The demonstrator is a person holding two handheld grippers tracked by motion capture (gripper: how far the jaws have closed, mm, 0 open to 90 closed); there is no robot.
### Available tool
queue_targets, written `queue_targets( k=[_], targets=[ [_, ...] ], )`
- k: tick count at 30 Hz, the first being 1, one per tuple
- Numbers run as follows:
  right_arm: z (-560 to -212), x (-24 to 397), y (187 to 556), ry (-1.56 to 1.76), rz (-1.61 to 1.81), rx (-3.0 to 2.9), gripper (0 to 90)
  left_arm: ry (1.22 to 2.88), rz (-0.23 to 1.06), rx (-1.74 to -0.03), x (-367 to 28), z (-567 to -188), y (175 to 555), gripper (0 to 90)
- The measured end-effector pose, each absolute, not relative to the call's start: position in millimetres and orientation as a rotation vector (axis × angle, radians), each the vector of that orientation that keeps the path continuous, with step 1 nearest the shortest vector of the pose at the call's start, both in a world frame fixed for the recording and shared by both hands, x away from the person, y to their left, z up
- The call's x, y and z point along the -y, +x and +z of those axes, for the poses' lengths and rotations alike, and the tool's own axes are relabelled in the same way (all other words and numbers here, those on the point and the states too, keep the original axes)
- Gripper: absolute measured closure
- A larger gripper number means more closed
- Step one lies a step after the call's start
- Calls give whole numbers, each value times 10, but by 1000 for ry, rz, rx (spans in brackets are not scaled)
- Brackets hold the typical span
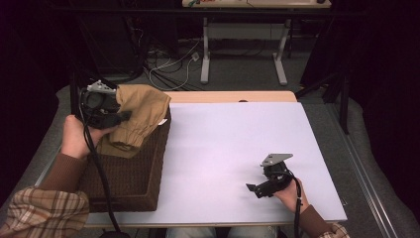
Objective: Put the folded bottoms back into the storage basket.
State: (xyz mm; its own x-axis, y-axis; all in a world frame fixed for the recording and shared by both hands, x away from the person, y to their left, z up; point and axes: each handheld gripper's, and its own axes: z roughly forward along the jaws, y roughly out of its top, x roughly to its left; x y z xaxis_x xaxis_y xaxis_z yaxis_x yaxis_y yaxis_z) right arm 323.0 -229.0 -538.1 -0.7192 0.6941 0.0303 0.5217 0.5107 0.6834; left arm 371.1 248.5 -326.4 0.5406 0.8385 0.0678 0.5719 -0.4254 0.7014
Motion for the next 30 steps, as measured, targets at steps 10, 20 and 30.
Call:
queue_targets(
  k=[10, 20, 30],
  targets=[
    [-5379, 2288, 3227, 1031, 1008, -2508, 4, 2150, 514, -1223, -2665, -3469, 3728, 805],
    [-5382, 2284, 3227, 1032, 1008, -2506, 4, 2150, 445, -1324, -2790, -3817, 3778, 803],
    [-5383, 2284, 3227, 1034, 1005, -2507, 4, 2151, 374, -1403, -2848, -4088, 3869, 796]
  ],
)
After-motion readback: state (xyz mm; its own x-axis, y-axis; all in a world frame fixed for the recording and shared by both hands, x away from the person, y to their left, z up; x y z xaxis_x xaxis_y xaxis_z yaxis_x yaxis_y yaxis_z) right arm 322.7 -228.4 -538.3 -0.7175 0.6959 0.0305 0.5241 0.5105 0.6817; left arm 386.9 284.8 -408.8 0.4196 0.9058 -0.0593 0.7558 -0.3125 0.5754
